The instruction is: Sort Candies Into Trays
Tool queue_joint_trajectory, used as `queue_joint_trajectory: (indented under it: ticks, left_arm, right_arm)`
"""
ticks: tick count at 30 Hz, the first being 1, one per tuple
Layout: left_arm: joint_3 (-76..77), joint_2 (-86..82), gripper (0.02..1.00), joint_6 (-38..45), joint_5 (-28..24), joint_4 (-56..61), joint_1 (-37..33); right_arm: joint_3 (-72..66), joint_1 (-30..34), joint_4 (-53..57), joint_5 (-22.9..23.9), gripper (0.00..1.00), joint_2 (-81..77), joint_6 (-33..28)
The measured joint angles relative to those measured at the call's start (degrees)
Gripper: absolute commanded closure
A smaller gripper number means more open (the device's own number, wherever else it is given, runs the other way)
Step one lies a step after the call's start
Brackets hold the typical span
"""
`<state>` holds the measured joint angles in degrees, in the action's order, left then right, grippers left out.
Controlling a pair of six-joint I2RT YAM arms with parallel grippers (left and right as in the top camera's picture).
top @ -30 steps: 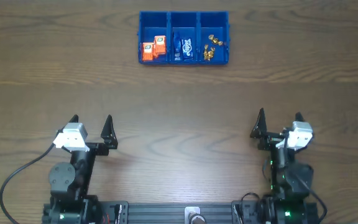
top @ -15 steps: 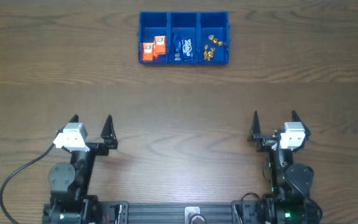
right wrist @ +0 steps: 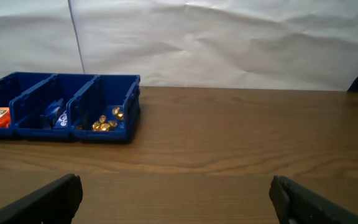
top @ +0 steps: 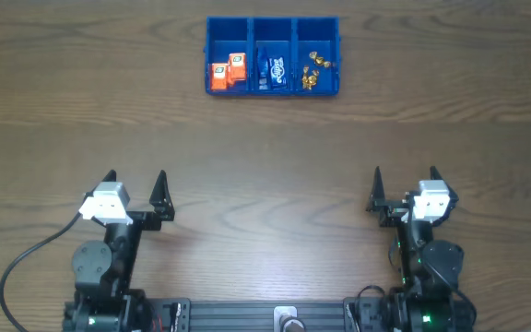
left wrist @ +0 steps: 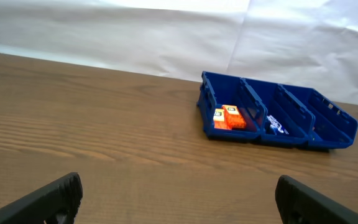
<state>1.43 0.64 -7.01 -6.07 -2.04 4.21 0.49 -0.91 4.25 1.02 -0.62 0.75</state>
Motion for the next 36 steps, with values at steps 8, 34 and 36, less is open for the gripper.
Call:
queue_joint_trajectory:
  ticks: [8, 34, 36]
  left_arm:
    - [0.0, 0.0, 0.020, 0.0, 0.0, 0.0, 0.0]
    - [0.0, 0.0, 0.020, 1.5, 0.0, 0.0, 0.0]
    - [0.0, 0.0, 0.023, 1.8, 0.0, 0.0, 0.0]
  right_arm:
    - [0.0, 0.0, 0.0, 0.0, 0.003, 0.0, 0.0]
    - [0.0, 0.0, 0.0, 0.0, 0.003, 0.0, 0.0]
    - [0.0, 0.0, 0.0, 0.0, 0.003, 0.0, 0.0]
